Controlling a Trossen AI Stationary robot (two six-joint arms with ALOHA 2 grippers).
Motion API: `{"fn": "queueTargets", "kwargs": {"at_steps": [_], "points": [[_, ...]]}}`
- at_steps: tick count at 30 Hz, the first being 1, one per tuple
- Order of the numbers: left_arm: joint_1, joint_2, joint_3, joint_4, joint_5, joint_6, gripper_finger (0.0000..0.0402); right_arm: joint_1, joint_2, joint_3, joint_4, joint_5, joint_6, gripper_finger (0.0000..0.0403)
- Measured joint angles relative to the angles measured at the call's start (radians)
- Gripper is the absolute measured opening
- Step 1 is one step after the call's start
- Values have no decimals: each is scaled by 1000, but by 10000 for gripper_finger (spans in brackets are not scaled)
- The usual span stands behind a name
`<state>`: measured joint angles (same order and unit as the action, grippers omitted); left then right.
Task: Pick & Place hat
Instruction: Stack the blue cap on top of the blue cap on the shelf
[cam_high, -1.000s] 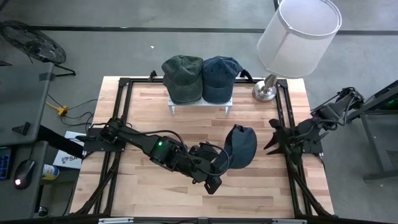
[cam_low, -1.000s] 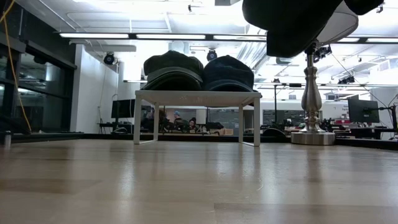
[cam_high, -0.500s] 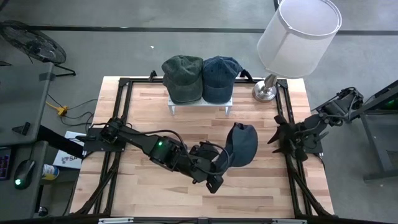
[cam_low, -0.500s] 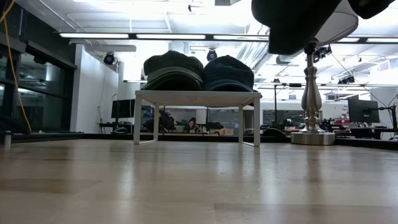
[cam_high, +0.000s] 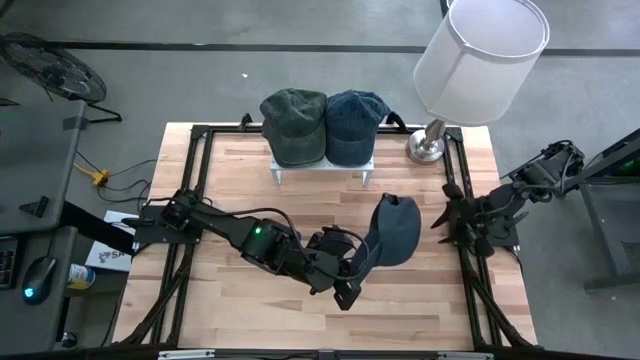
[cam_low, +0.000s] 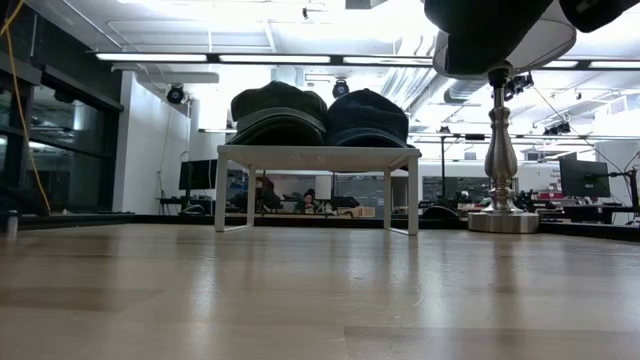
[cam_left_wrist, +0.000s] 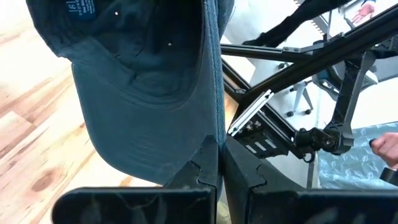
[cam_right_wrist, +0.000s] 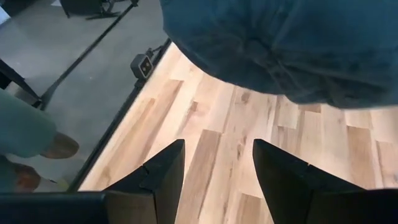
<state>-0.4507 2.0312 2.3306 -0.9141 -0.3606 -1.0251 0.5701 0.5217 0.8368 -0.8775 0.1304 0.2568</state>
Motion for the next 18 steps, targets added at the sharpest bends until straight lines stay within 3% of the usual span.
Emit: {"fn": "queueTargets", "kwargs": {"at_steps": [9,18], "points": [[0,0,0,37,-22,5,1,0,0,0,-24,28,17,184],[0,0,0,45,-78,7,1,0,-5,0,-82,51,195,183]]}}
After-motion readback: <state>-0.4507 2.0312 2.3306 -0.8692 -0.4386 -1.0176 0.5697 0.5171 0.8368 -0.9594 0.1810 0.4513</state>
